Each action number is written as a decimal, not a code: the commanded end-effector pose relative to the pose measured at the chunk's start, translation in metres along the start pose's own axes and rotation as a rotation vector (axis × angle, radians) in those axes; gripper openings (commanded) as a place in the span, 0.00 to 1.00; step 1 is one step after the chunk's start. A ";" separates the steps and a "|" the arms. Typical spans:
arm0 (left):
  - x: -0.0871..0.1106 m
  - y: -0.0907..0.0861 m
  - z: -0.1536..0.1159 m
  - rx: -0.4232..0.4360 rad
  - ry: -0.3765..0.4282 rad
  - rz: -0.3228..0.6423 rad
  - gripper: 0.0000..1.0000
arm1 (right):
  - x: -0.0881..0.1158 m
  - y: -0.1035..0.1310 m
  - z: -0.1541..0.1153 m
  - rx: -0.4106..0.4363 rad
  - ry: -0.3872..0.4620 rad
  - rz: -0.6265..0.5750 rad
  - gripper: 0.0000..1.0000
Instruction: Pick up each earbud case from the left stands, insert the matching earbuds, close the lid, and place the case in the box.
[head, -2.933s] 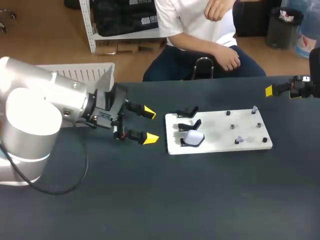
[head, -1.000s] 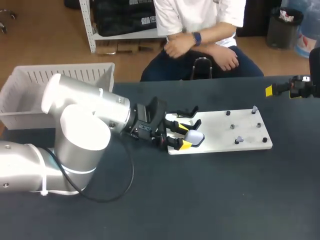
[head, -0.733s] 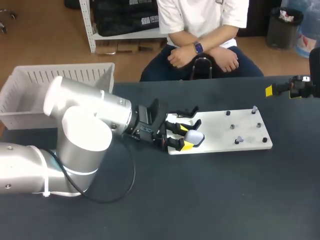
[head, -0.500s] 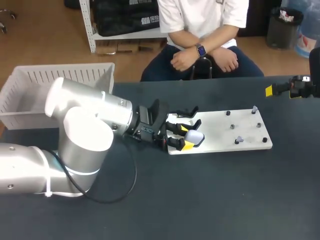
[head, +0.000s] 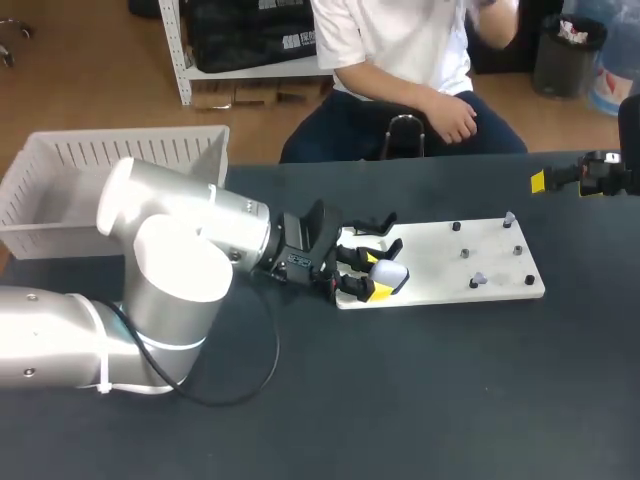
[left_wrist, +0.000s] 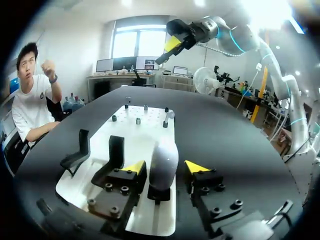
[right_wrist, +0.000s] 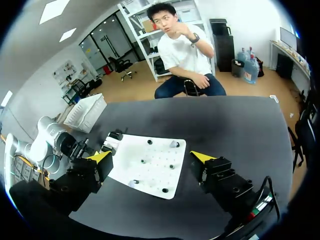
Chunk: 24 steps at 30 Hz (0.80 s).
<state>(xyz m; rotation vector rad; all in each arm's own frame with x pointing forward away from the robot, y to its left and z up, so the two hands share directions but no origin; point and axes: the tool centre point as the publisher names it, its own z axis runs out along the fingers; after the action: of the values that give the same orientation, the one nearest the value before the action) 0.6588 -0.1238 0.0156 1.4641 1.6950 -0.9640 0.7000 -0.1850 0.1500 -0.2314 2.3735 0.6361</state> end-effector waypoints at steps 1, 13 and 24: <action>0.001 0.004 0.003 0.007 -0.005 0.001 0.45 | 0.000 0.000 0.000 0.000 0.000 0.000 1.00; 0.003 0.005 0.004 0.014 -0.005 -0.004 0.32 | 0.000 0.000 0.000 0.000 0.000 0.000 1.00; 0.002 0.004 0.002 0.016 -0.008 0.001 0.00 | 0.000 0.000 0.000 0.000 0.000 0.000 1.00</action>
<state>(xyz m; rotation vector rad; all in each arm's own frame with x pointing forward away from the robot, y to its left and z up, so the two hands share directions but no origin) 0.6611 -0.1246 0.0136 1.4687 1.6900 -0.9799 0.7000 -0.1850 0.1500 -0.2314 2.3735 0.6360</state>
